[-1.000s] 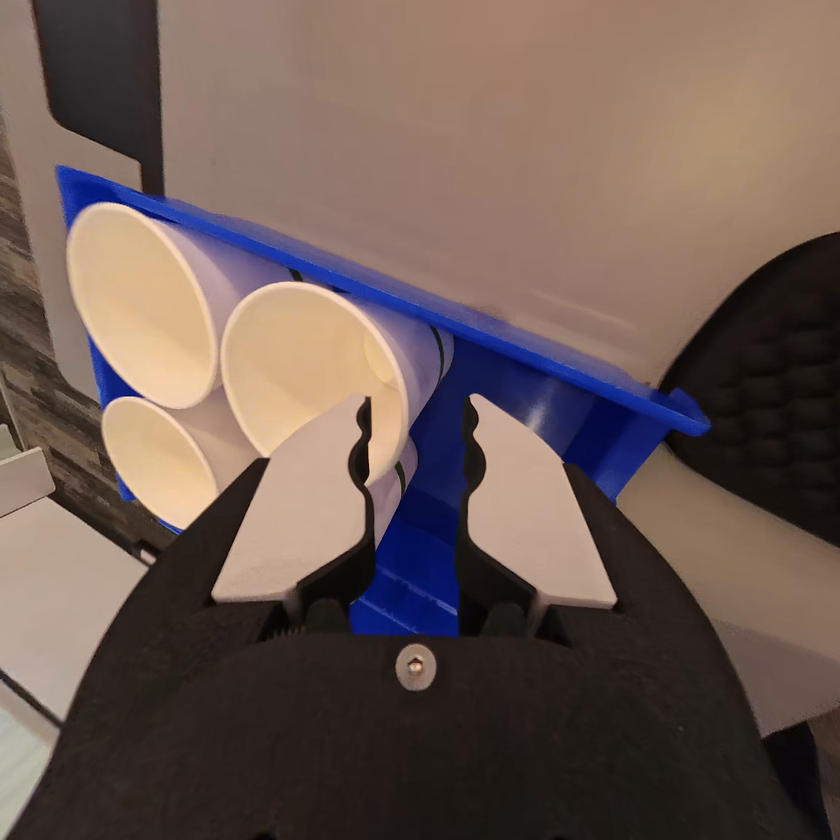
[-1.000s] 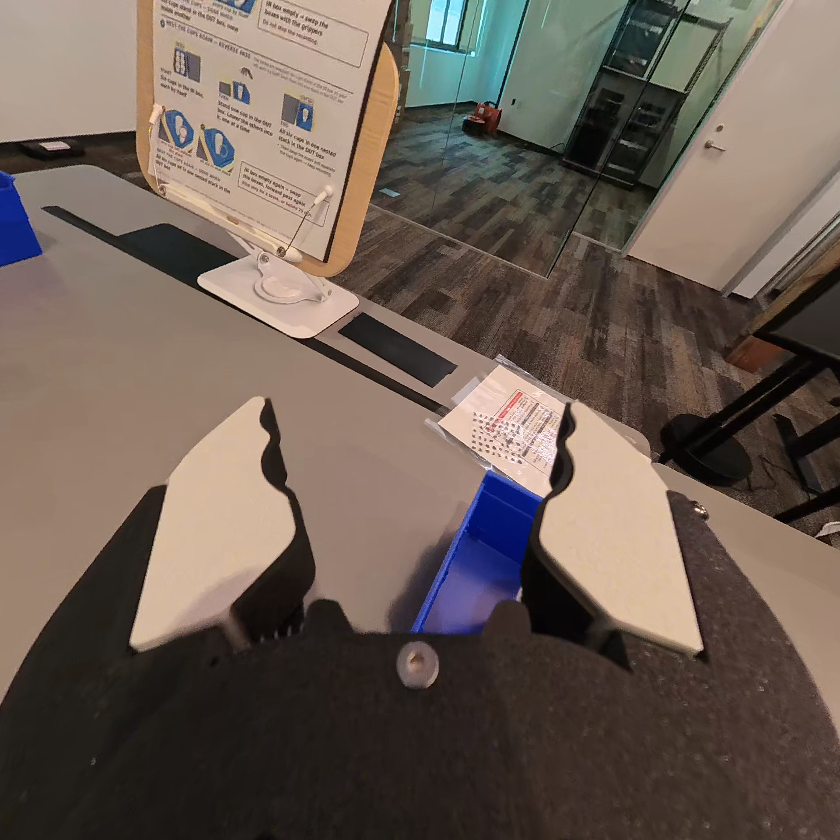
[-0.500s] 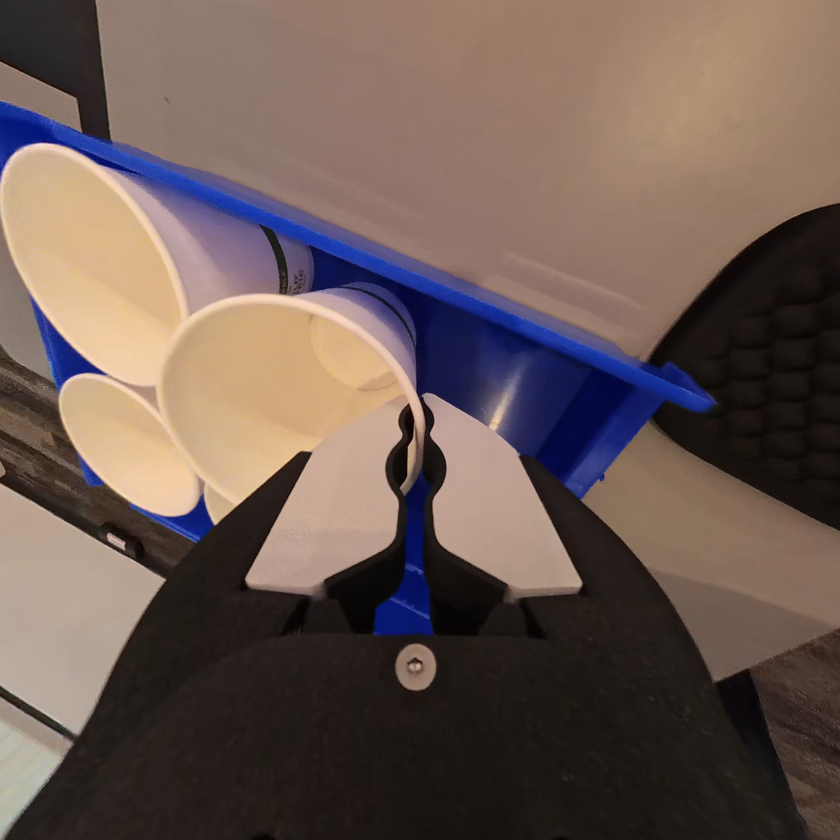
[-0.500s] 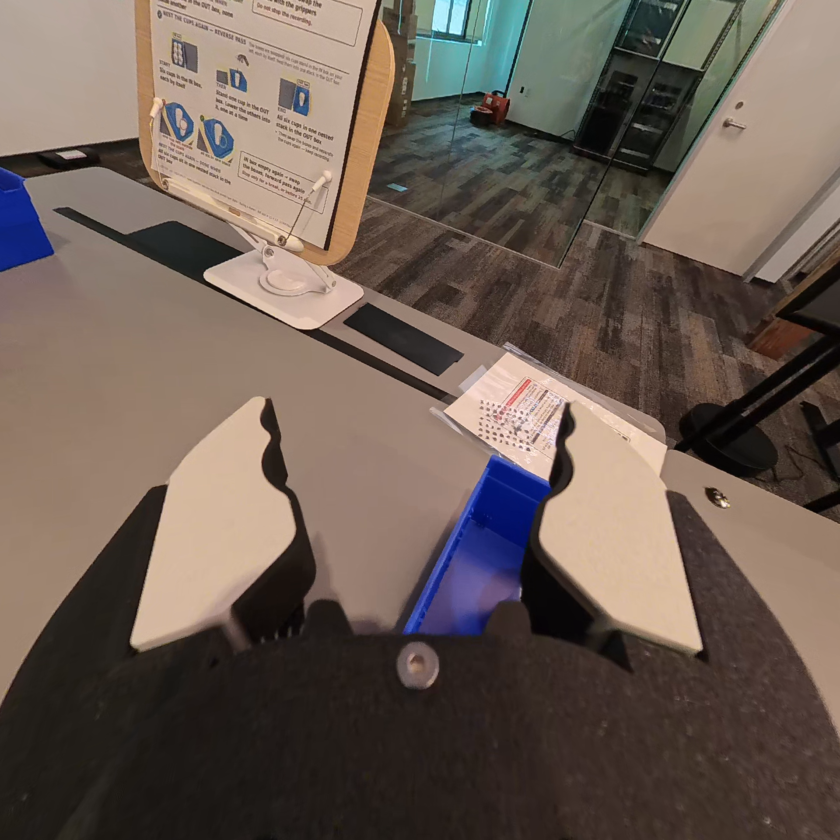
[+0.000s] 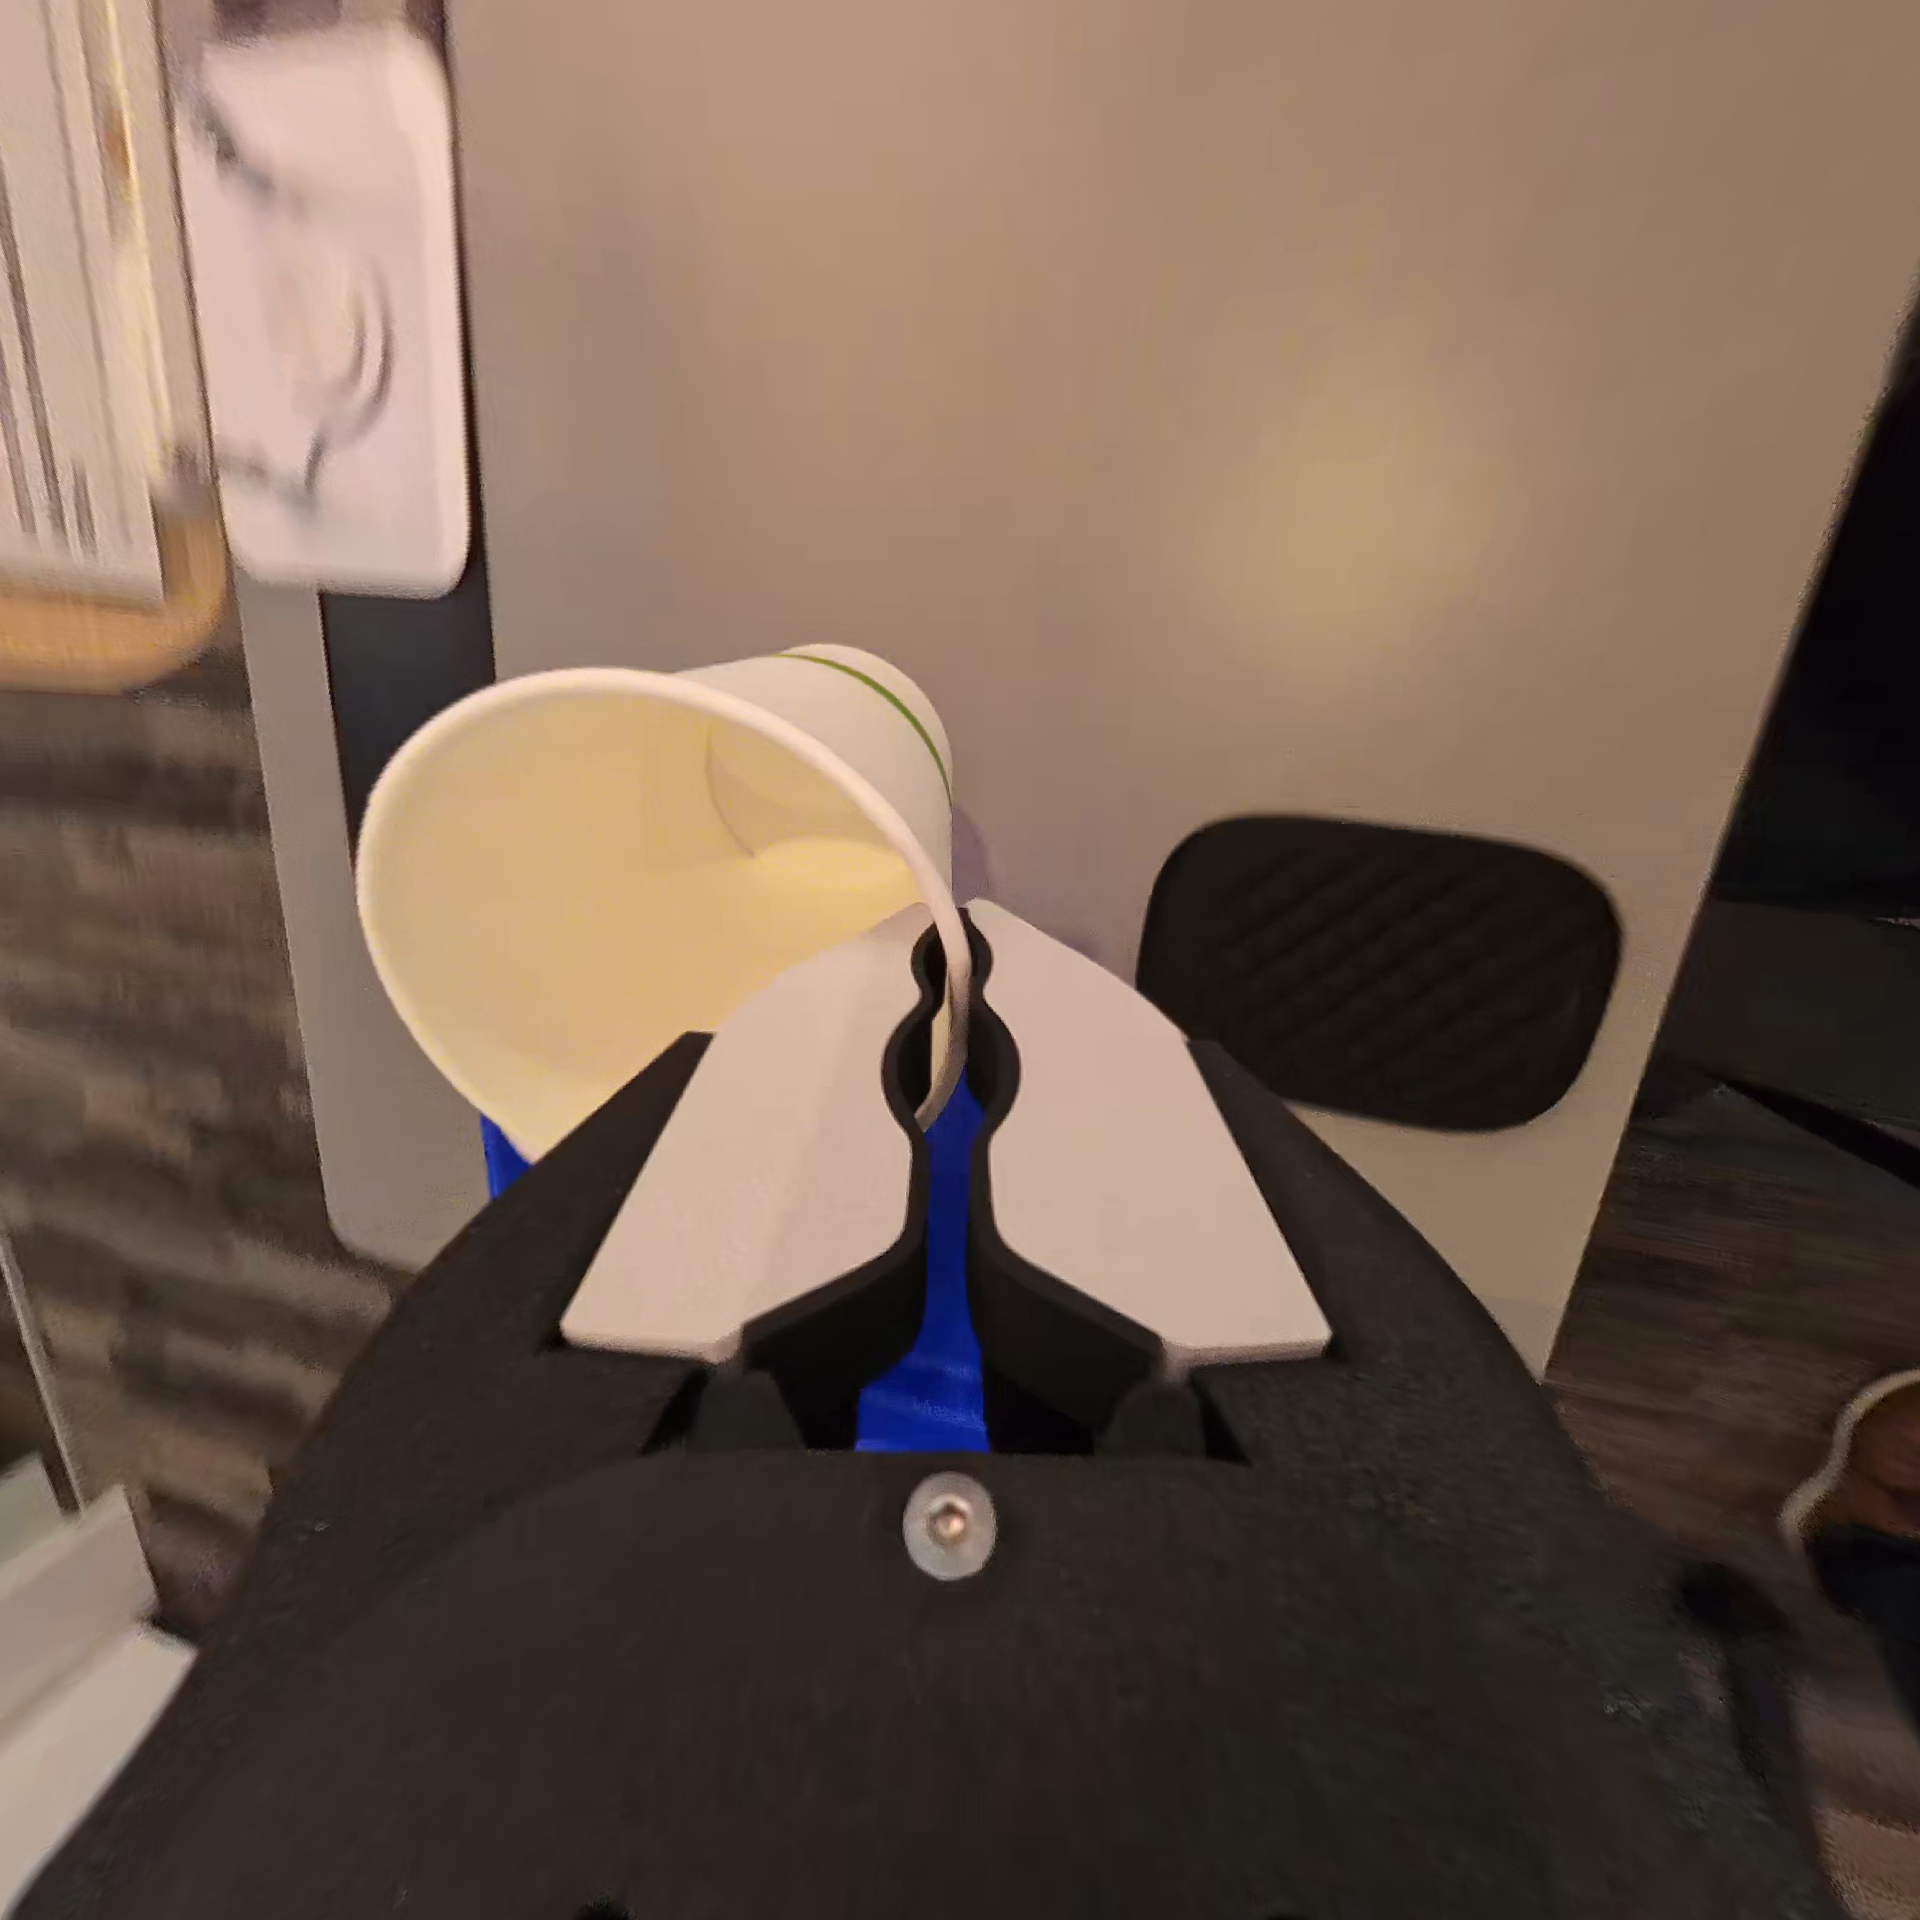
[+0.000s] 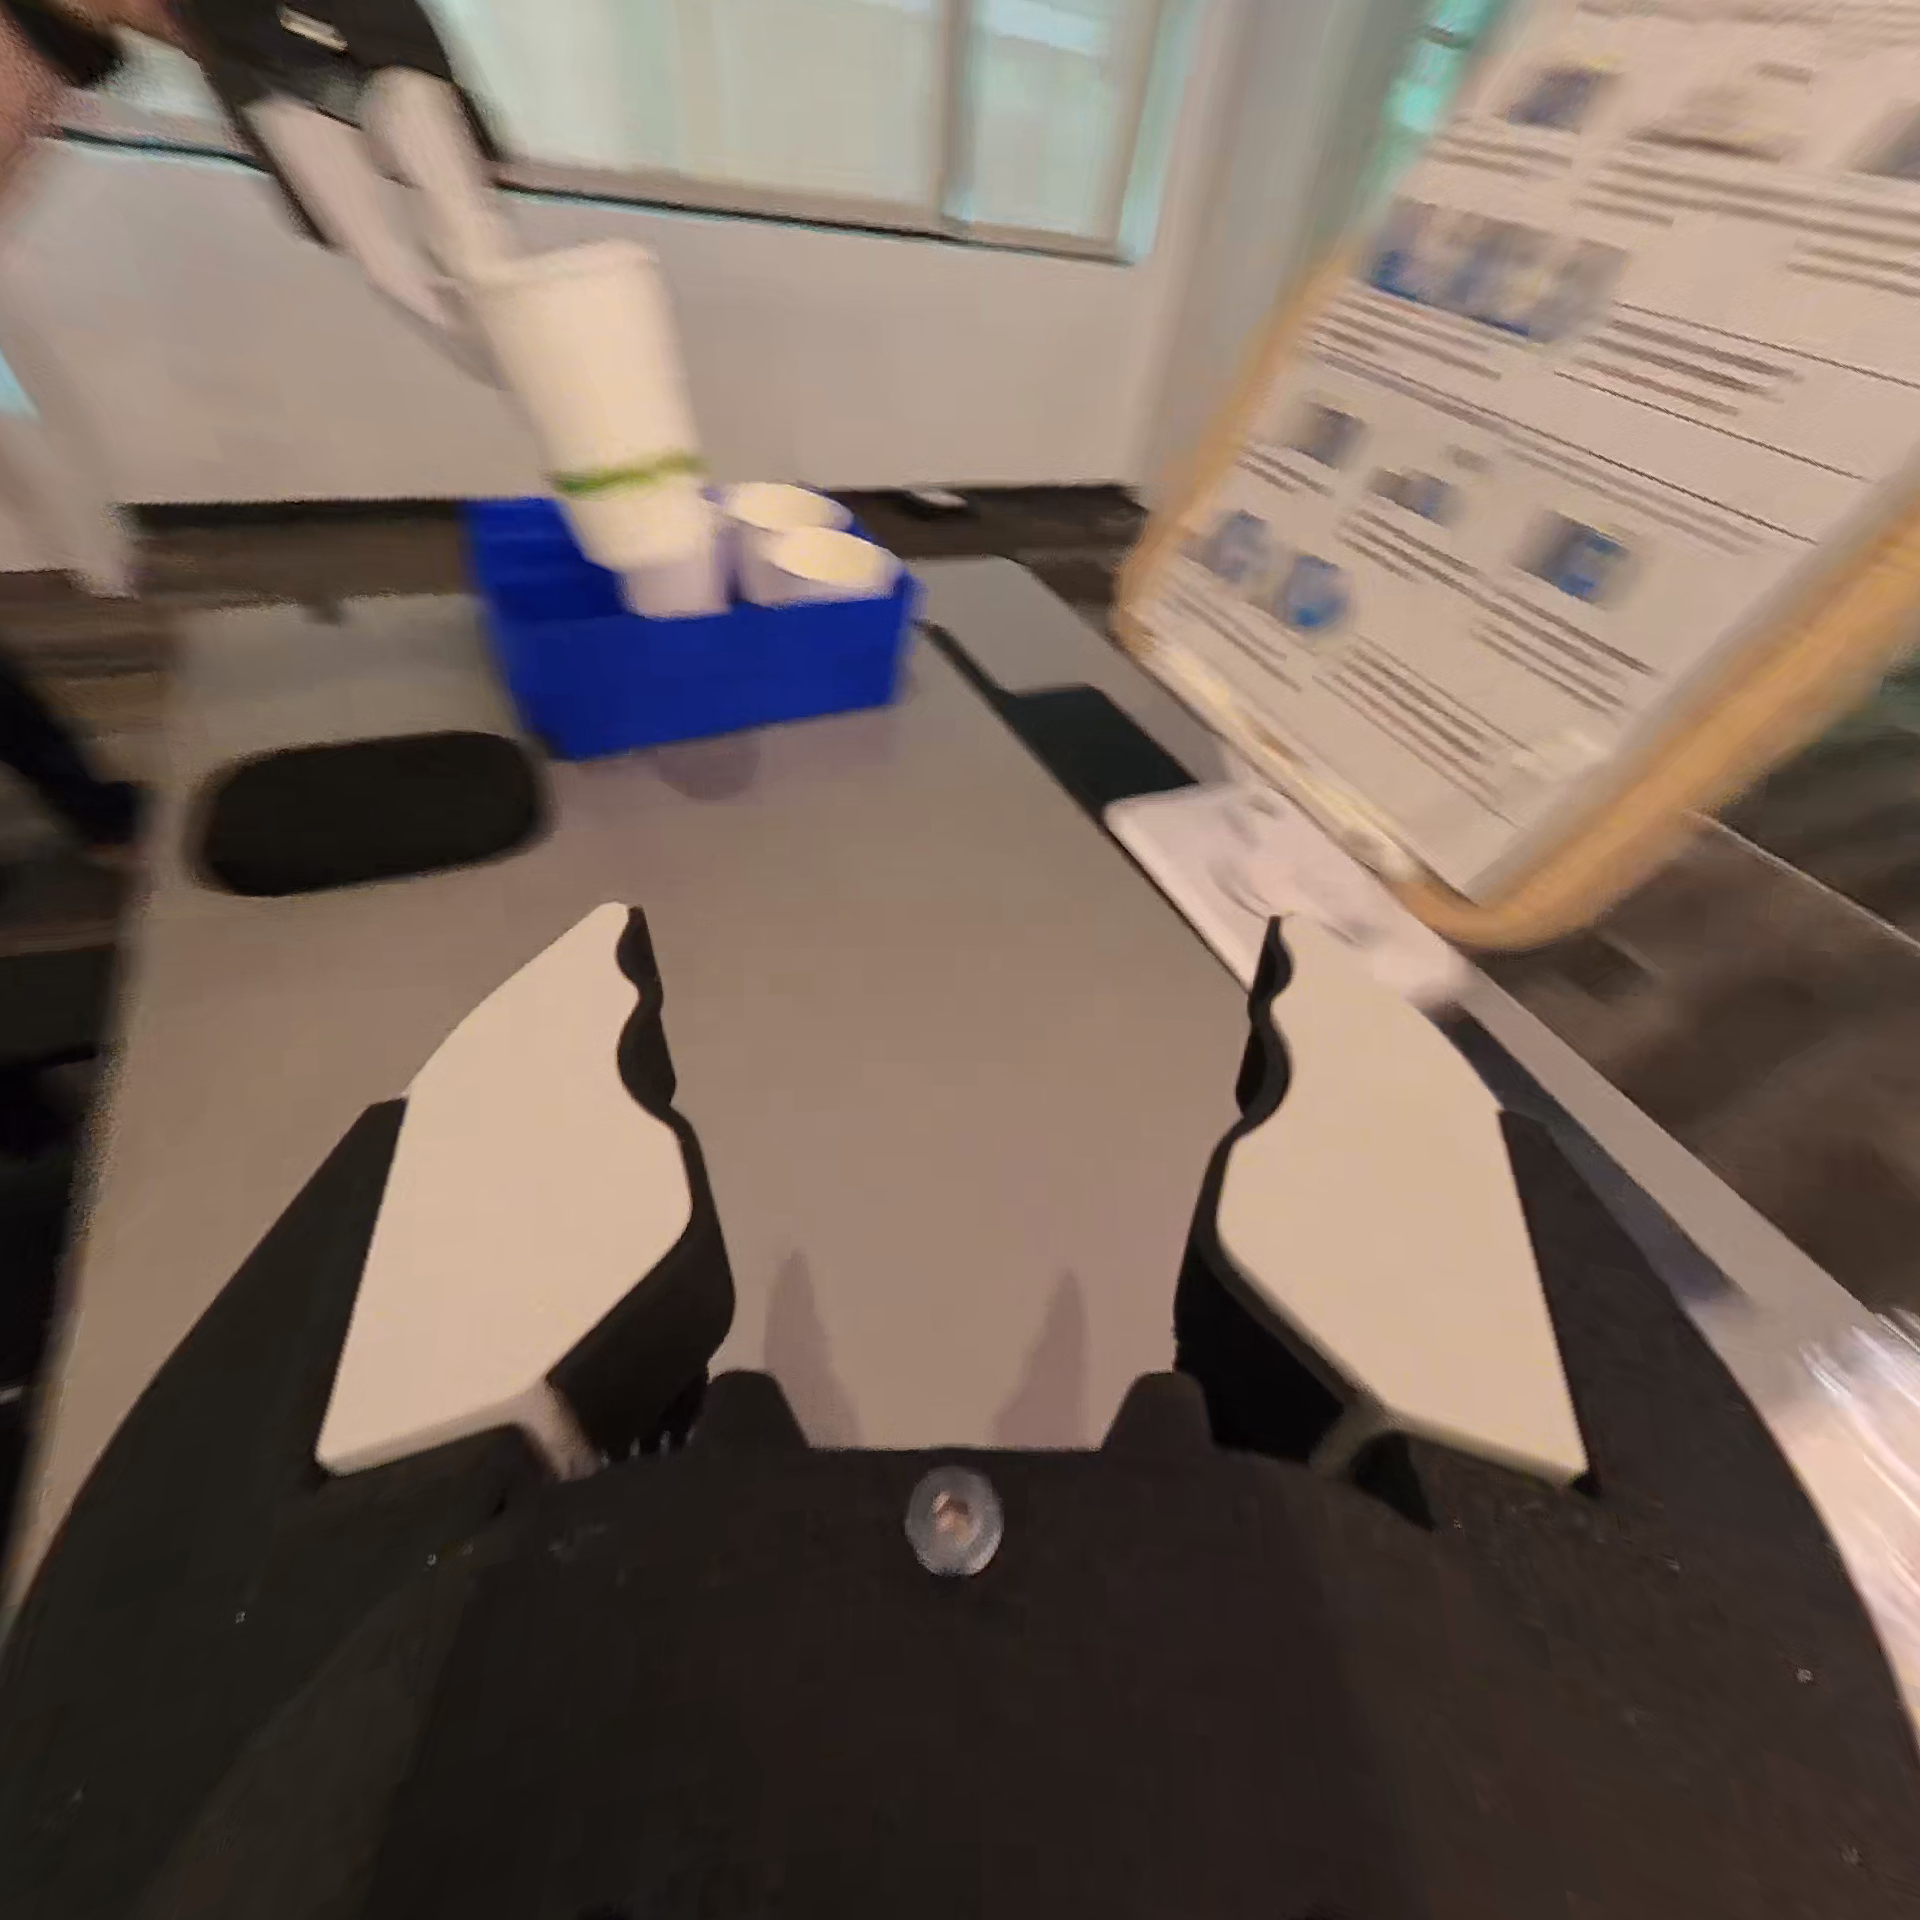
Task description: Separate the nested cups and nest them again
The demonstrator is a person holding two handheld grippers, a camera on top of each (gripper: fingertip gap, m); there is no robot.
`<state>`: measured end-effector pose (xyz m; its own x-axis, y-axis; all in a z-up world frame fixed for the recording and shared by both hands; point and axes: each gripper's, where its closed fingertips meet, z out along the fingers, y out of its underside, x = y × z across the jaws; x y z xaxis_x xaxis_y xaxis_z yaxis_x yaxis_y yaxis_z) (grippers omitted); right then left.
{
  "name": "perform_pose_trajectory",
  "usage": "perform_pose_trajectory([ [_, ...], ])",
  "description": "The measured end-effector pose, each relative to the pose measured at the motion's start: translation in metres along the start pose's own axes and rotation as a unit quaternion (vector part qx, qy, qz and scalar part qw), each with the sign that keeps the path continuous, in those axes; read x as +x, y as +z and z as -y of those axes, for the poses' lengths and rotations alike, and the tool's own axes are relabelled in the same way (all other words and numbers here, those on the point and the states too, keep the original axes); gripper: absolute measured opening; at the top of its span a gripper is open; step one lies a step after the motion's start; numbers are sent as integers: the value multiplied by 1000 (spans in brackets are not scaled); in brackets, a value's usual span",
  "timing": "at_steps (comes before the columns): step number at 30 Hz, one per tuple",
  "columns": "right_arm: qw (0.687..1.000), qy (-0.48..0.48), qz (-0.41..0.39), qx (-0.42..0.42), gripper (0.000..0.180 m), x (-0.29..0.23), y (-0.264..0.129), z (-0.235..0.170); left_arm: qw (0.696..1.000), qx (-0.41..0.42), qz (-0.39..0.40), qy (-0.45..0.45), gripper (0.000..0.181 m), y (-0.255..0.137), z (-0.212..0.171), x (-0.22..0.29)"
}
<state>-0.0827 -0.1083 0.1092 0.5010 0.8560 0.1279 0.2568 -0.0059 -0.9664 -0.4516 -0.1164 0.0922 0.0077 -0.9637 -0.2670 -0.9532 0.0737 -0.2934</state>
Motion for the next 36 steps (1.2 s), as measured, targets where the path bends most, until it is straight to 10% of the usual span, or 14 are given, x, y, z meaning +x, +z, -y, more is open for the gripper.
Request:
perform_pose_trajectory([
  [12, 973, -17, 232, 9, 108, -107, 114, 44, 970, 70, -86, 217, 0, 29, 160, 62],
  [33, 937, 32, 348, -2, 91, -151, 124, 34, 957, 68, -110, 259, 0, 36, 183, 84],
  [36, 938, 33, 345, 6, 90, -149, 123, 36, 963, 79, -104, 235, 25, 37, 188, 81],
])
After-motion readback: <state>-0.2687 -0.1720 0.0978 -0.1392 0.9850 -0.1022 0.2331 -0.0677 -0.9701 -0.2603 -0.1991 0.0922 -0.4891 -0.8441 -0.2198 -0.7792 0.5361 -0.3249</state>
